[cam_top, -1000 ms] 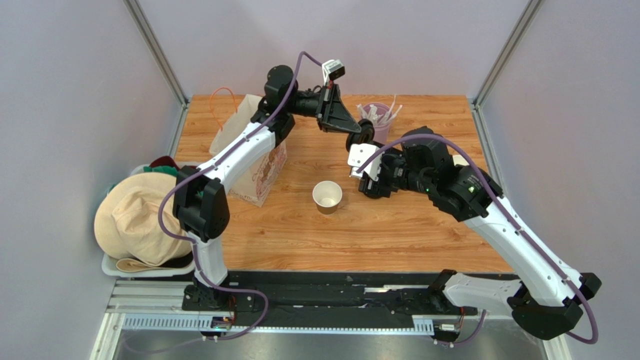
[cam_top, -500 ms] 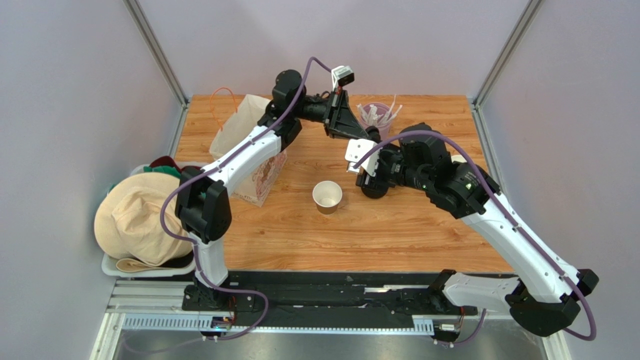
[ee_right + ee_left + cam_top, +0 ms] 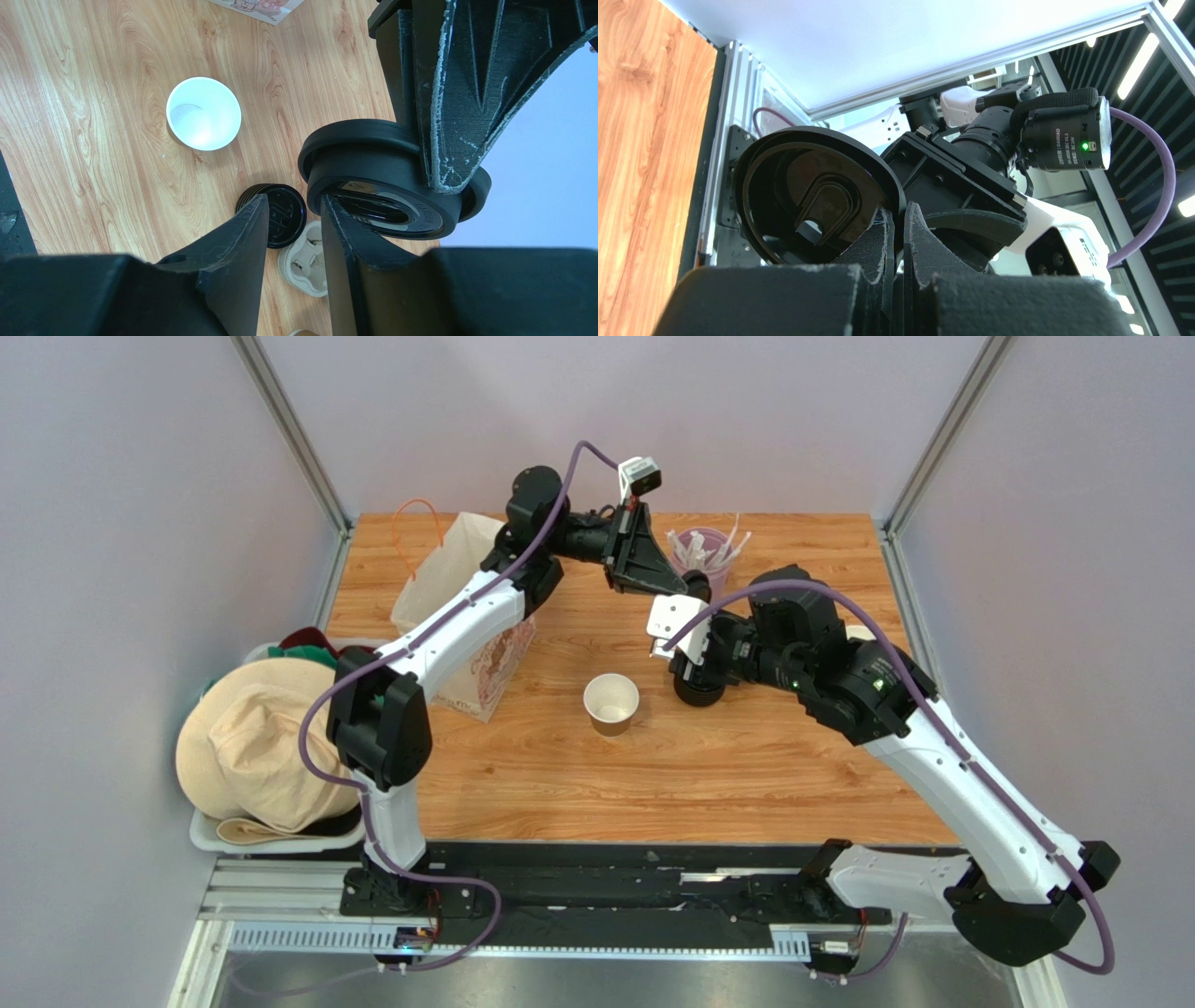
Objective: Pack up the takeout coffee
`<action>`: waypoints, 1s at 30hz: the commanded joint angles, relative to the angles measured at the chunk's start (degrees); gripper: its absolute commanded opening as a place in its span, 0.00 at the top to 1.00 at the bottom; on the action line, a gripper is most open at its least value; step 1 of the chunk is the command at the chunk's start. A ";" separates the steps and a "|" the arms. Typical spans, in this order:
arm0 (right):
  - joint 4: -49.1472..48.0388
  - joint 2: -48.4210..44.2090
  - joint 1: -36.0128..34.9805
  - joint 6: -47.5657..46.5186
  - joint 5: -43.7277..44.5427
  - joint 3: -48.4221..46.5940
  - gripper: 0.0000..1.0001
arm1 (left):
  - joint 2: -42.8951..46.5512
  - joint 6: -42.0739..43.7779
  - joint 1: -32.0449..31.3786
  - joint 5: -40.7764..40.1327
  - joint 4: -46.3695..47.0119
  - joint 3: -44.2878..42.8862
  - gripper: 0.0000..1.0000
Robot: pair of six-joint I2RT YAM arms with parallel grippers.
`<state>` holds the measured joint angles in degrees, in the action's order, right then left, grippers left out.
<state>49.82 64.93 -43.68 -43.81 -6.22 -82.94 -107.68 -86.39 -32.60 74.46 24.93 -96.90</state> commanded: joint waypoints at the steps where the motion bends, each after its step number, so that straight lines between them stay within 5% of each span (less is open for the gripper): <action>1: -2.45 -1.91 0.79 -0.66 -1.43 -1.00 0.66 | 3.62 -1.50 -0.45 -0.45 3.11 -0.48 1.00; 5: -3.77 -1.65 1.40 -0.84 -0.37 -0.39 0.80 | 3.53 -1.85 -0.45 -0.72 3.37 -0.22 1.00; 30: -10.45 1.61 1.32 1.54 2.08 0.50 0.67 | 3.53 -3.61 -0.19 -1.24 5.04 -0.57 1.00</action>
<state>45.45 65.71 -42.50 -43.31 -5.98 -82.39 -107.13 -87.83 -32.18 73.08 26.61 -96.90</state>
